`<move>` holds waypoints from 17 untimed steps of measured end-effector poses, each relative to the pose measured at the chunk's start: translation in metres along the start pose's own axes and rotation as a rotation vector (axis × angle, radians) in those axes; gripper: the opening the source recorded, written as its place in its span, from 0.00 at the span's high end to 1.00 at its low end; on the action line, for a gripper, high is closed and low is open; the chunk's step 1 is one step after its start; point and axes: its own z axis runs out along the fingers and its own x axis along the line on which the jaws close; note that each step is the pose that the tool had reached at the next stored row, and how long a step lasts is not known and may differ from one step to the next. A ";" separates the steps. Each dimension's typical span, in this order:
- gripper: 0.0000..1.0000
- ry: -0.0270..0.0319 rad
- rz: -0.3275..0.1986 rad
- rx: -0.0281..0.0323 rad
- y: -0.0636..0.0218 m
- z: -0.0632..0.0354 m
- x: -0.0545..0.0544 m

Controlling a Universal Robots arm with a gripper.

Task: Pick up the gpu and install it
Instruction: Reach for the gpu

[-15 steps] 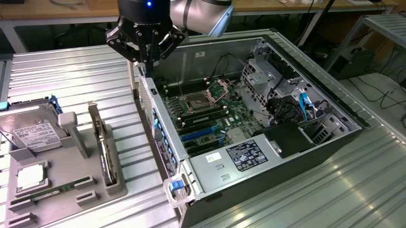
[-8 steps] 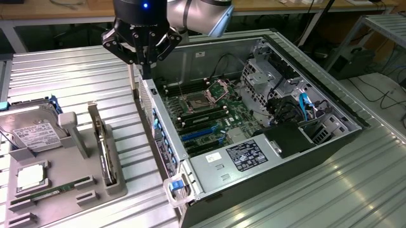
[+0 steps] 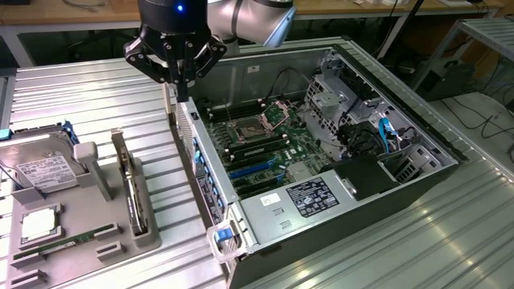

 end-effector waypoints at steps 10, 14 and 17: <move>0.89 0.0012 -0.029 -0.0007 -0.0041 -0.0004 0.010; 0.89 0.0015 -0.035 -0.0009 -0.0056 -0.0005 0.015; 0.89 0.0016 -0.038 -0.0009 -0.0073 -0.0008 0.018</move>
